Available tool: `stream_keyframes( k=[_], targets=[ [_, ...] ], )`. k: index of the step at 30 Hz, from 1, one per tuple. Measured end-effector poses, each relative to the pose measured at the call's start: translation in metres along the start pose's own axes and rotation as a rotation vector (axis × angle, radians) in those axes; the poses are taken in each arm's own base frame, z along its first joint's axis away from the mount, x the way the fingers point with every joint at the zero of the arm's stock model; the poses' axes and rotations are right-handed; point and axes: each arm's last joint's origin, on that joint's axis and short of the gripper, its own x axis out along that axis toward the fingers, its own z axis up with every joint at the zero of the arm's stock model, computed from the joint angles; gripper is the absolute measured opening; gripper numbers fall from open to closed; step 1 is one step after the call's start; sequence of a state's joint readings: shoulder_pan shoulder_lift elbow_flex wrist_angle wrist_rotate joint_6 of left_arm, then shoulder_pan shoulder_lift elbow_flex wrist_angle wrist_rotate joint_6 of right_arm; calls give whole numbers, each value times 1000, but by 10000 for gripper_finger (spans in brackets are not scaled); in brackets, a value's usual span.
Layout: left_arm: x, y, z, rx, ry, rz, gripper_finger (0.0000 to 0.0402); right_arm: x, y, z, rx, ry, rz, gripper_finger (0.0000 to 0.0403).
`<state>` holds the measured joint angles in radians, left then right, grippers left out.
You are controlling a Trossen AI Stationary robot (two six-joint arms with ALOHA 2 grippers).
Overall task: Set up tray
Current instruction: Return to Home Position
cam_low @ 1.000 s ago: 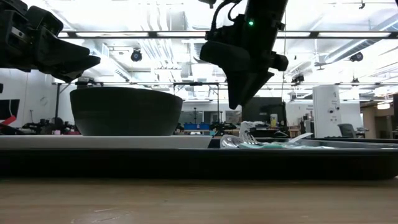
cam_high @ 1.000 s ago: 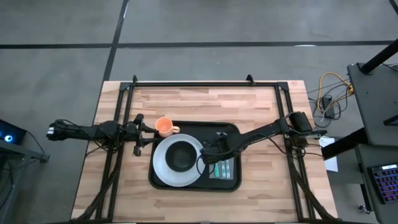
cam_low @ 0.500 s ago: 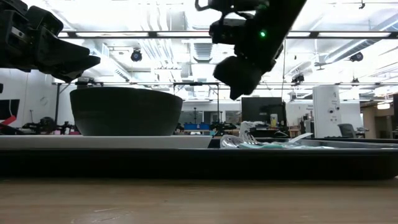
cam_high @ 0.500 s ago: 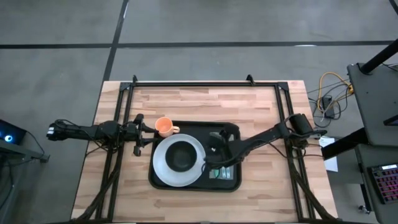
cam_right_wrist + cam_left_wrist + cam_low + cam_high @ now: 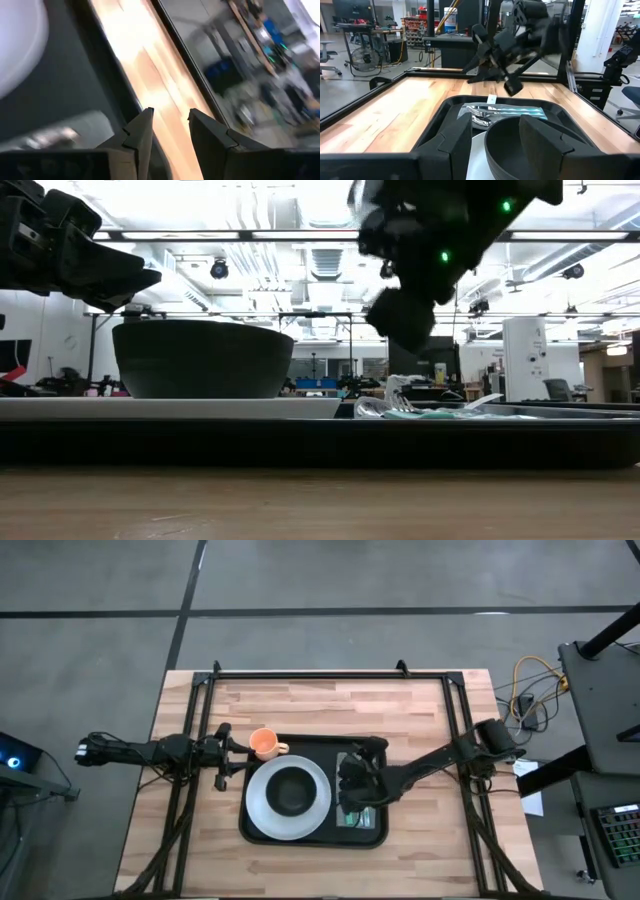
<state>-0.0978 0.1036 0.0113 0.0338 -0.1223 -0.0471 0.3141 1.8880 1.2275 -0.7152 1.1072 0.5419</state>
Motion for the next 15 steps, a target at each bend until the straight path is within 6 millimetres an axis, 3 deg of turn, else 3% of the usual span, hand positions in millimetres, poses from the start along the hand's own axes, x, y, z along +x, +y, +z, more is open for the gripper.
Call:
stream_keyframes(
  k=[3, 8, 15],
  targets=[
    [0, 0, 0, 0, 0, 0, 146, -6, -2, 8, -4, -92, 158, 114],
    [0, 0, 0, 0, 1, 0, 146, -25, -18, 15, -8, -363, 644, 111],
    [1, 0, -1, 1, 8, 2, 146, -44, -86, -7, 78, -436, 507, 113]
  ],
)
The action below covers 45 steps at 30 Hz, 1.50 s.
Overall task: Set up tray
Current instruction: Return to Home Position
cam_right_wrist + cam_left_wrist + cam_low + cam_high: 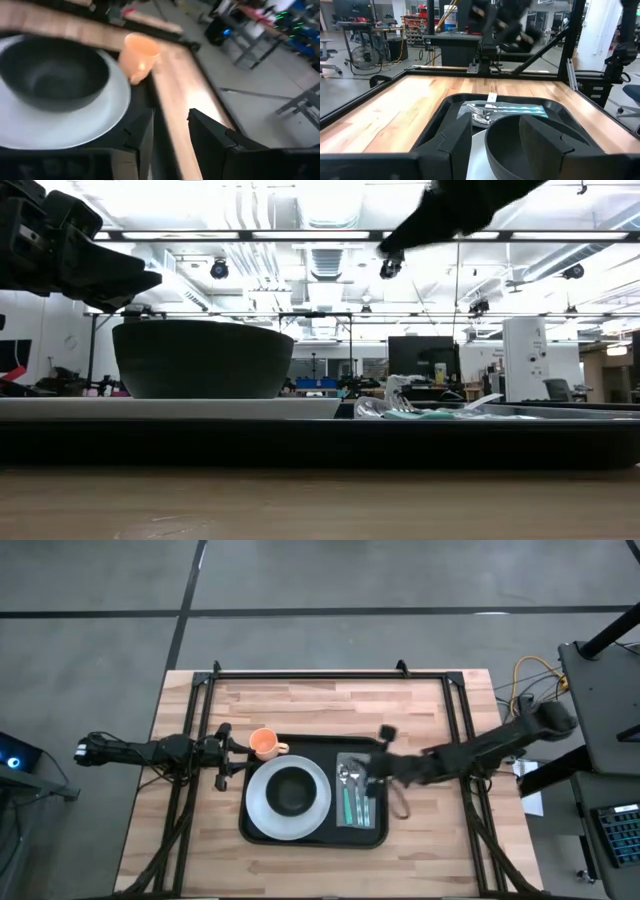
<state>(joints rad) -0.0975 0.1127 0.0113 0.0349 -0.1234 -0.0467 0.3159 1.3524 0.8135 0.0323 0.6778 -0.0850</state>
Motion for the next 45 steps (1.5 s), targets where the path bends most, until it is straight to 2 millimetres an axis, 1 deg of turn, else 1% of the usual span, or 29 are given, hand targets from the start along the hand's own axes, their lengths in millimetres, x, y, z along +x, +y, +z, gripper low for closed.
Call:
stream_keyframes(
  k=[4, 6, 9, 13, 15, 19, 21, 24, 27, 32, 33, 35, 37, 42, 45],
  targets=[
    [0, 0, 0, 0, 4, -1, 146, -29, -27, -10, 105, -80, -51, 107],
    [0, 0, 0, 1, 5, -1, 146, -42, -37, -18, 112, -104, -59, 105],
    [0, 0, 0, 1, 6, -1, 146, -58, -48, -33, 126, -145, -62, 104],
    [1, 0, -1, 1, 8, 0, 146, -71, -58, -53, 129, -193, -81, 107],
    [1, 0, -1, 1, 12, 0, 146, -75, -61, -62, 119, -204, -82, 109],
    [1, 0, -1, 2, 18, 0, 146, -81, -64, -76, -8, -207, -115, 108],
    [1, 0, -2, 2, 19, 0, 146, -82, -64, -82, -33, -206, -117, 105],
    [1, 0, -2, 2, 20, 0, 146, -84, -65, -88, 9, -215, -113, 101],
    [1, 0, -2, 2, 20, 0, 146, -86, -67, -88, 68, -227, -109, 97],
    [1, 0, -2, 2, 20, 0, 146, -95, -74, -85, 247, -293, -100, 92],
    [1, 0, -2, 3, 20, 0, 146, -98, -77, -84, 256, -311, -103, 91],
    [1, 0, -2, 3, 21, 0, 146, -104, -81, -85, 216, -335, -105, 91],
    [1, 0, -2, 3, 20, 0, 146, -109, -83, -88, 190, -372, -70, 91],
    [1, 0, -2, 2, 20, 0, 146, -120, -87, -100, 244, -498, 34, 87],
    [1, 0, -2, 2, 20, 0, 146, -126, -91, -107, 272, -566, 25, 85]
  ],
)
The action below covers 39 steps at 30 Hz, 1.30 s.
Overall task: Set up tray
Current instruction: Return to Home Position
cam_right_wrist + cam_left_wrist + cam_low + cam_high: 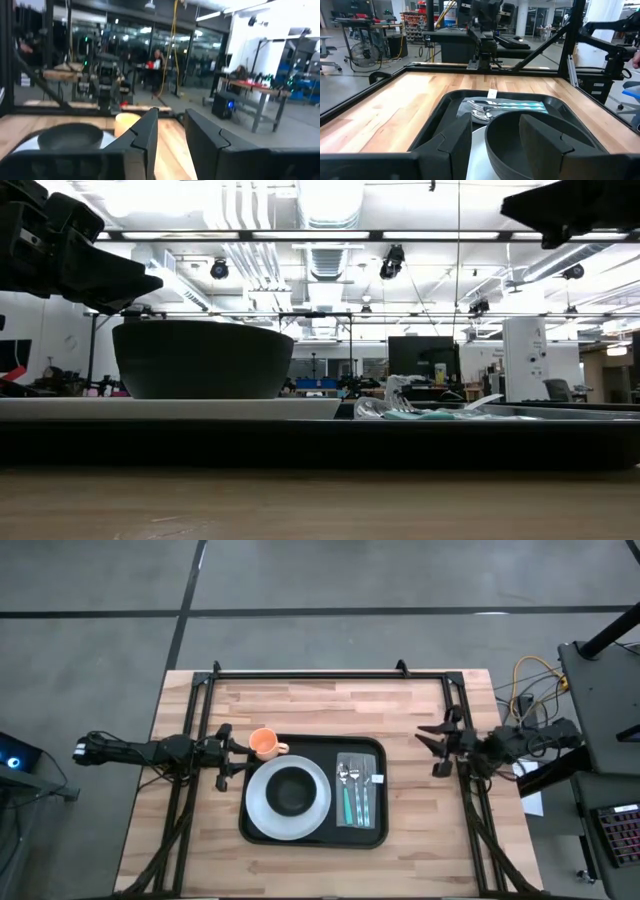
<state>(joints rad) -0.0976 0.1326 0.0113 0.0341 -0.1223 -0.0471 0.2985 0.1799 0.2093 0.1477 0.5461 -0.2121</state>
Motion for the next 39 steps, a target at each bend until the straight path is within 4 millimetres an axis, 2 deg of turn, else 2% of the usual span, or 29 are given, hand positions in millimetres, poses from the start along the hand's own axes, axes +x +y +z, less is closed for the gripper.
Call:
stream_keyframes(
  k=[6, 9, 16, 21, 39],
  targets=[
    [0, 0, 0, 0, 0, 0, 146, -15, -8, -7, 29, -96, -21, 86],
    [0, 0, 0, 0, 0, 0, 146, -14, -6, -13, 32, -103, -15, 89],
    [1, 0, -1, 2, 10, 1, 146, -12, 4, -27, -1, -138, 153, 87],
    [1, 0, -1, 3, 17, 1, 146, -11, 7, -39, 15, -152, 149, 79],
    [2, 0, -2, 3, 25, 1, 146, -11, 5, -37, 36, -165, 136, 91]
  ],
)
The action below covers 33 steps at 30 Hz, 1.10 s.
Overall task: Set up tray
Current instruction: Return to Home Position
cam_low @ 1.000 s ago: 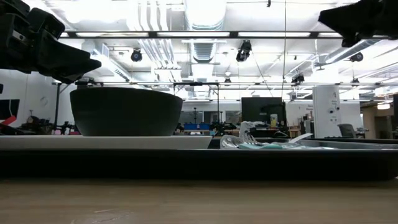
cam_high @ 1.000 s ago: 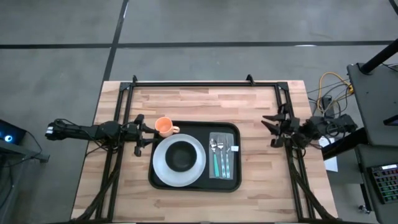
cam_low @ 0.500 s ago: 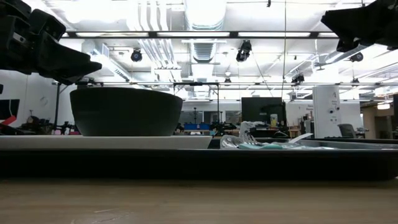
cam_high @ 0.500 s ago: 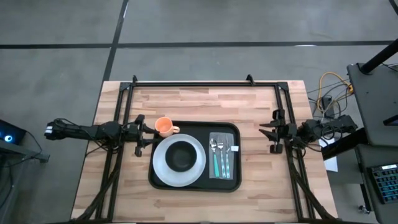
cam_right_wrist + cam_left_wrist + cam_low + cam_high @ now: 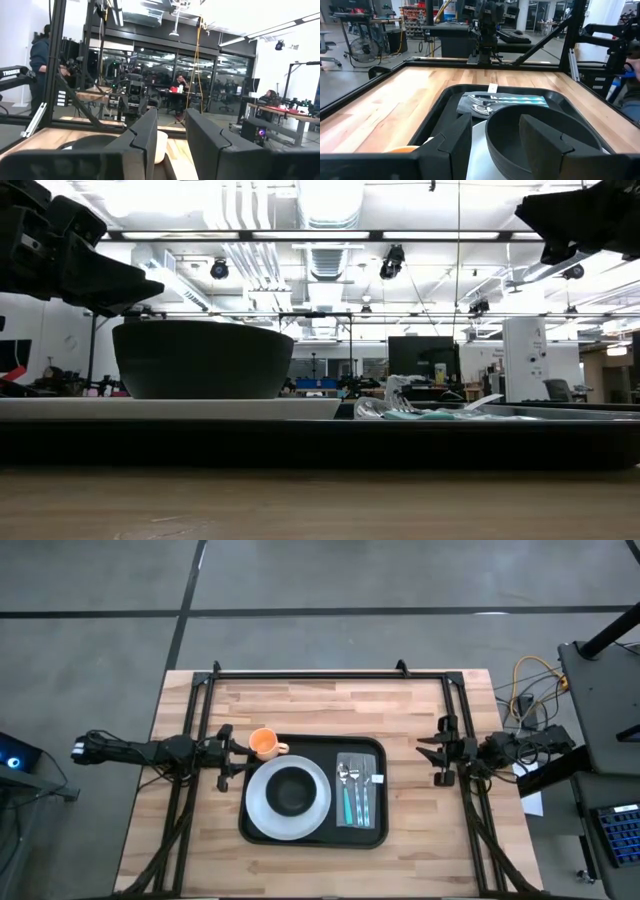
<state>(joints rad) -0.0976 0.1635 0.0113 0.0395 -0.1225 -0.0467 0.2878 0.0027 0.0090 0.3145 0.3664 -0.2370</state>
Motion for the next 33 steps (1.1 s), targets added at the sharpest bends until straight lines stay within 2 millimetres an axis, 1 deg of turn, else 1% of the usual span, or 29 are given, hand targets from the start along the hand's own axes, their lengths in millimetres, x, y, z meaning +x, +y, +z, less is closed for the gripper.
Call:
stream_keyframes(
  k=[2, 7, 10, 15, 28, 33],
  targets=[
    [0, 0, 0, 0, 0, 0, 146, 0, 0, 0, 5, 0, 0, 88],
    [0, 0, 0, 0, 0, 0, 146, 0, 0, -1, 219, 6, 1, 78],
    [0, 0, 0, 0, 0, 0, 146, 0, 0, -1, 280, 8, 1, 74],
    [0, 0, 0, 0, 0, 0, 146, 0, 0, -1, 283, 8, 1, 73],
    [0, 0, 0, 0, 0, 0, 146, 0, 0, -1, 283, 9, 1, 89],
    [0, 0, 0, 0, 0, 0, 146, 0, 0, -1, 283, 8, 1, 84]
  ],
)
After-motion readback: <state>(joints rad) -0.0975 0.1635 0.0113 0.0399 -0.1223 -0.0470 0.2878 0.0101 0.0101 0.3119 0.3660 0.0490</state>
